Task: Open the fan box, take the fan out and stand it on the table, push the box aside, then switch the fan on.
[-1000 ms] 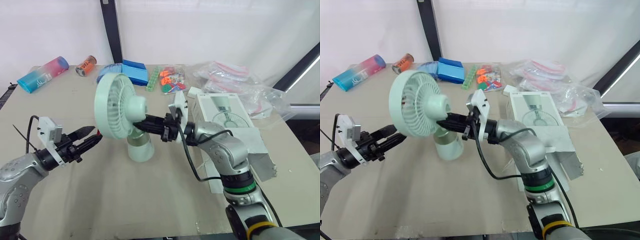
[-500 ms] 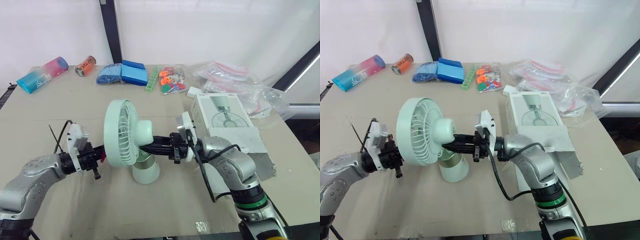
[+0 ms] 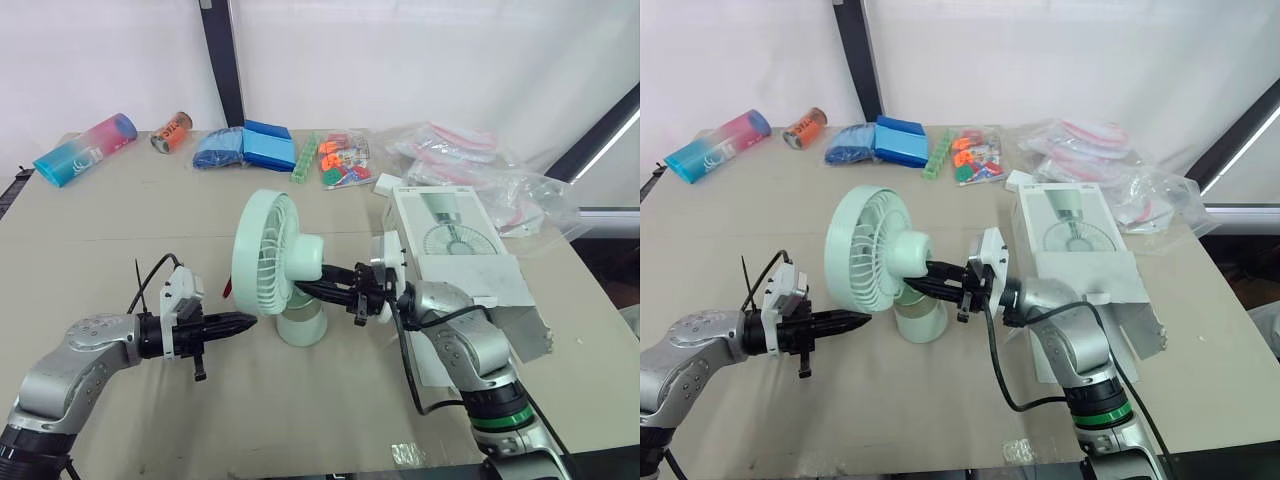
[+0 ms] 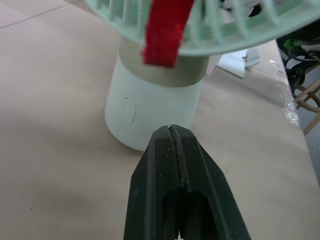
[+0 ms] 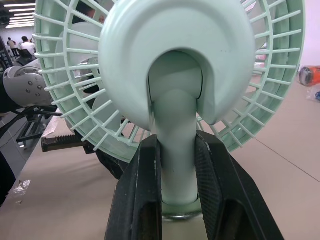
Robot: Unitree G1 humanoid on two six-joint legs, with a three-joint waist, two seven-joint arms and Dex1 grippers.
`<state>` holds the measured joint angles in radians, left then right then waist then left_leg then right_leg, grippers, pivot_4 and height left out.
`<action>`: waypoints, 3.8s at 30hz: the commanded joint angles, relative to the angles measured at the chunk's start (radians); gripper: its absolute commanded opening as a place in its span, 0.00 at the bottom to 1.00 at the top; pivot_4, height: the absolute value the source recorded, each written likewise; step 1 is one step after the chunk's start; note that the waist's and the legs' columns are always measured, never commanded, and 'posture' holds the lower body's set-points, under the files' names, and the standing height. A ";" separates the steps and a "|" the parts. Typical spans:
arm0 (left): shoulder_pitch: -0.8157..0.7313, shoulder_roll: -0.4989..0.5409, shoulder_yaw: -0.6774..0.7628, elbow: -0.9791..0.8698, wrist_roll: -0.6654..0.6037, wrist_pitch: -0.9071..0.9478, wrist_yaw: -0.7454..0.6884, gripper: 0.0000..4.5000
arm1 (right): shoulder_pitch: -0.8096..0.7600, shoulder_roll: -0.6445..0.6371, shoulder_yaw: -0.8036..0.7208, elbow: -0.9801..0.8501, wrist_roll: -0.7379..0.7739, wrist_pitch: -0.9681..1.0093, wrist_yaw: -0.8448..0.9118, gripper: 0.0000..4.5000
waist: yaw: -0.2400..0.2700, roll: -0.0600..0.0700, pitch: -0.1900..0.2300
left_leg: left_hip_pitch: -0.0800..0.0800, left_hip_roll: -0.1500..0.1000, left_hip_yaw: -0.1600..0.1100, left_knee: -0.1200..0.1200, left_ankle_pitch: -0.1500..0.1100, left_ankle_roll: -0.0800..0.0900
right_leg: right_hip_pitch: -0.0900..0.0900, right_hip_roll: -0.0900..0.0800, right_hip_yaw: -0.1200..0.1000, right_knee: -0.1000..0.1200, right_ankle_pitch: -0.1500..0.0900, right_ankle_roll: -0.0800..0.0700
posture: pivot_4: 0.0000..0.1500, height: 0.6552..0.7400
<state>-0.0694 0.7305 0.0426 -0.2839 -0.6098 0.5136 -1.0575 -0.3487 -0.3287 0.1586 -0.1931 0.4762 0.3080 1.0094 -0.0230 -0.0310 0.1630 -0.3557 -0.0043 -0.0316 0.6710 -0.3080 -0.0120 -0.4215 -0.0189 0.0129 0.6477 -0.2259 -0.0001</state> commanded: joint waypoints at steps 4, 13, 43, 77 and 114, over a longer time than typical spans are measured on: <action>-0.017 -0.004 -0.010 0.003 0.034 -0.040 -0.014 0.01 | 0.042 -0.037 0.034 -0.004 -0.022 -0.070 0.064 0.08 | -0.001 0.001 0.000 | 0.002 0.000 0.000 0.000 0.000 0.000 | 0.002 0.000 0.000 0.000 0.000 0.000 | 1.00 1.00; -0.070 -0.064 -0.064 0.083 0.102 -0.101 -0.008 0.01 | 0.042 -0.054 0.035 0.006 -0.018 -0.080 0.063 0.08 | 0.000 0.001 -0.002 | 0.004 0.000 0.000 0.000 0.000 0.000 | 0.003 0.000 0.000 0.000 0.000 0.000 | 1.00 1.00; -0.163 -0.187 -0.137 0.168 0.159 -0.139 -0.015 0.01 | 0.029 -0.073 0.020 -0.015 -0.008 -0.057 0.039 0.08 | 0.001 0.001 -0.003 | 0.004 0.000 -0.001 0.001 0.000 0.000 | 0.004 0.000 0.000 0.001 0.000 0.000 | 1.00 1.00; -0.167 -0.197 -0.143 0.144 0.161 -0.125 -0.029 0.01 | 0.034 -0.072 0.028 -0.023 -0.011 -0.058 0.031 0.08 | 0.001 0.002 -0.004 | 0.004 -0.001 -0.001 0.001 0.000 0.000 | 0.005 0.000 0.000 0.001 0.000 0.000 | 1.00 1.00; 0.172 -0.085 0.386 -0.040 -0.110 -0.034 0.116 0.93 | -0.194 0.039 -0.046 0.049 0.052 0.023 -0.096 0.08 | -0.004 0.002 -0.003 | 0.002 0.000 0.000 0.001 0.000 0.000 | 0.001 -0.001 0.000 0.001 0.000 0.000 | 1.00 1.00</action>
<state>0.0754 0.6385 0.3928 -0.2972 -0.7063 0.4855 -0.9438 -0.5002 -0.3090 0.1369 -0.1229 0.5043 0.3599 0.9215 -0.0267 -0.0291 0.1598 -0.3536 -0.0039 -0.0310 0.6716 -0.3081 -0.0119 -0.4205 -0.0197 0.0128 0.6491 -0.2257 -0.0003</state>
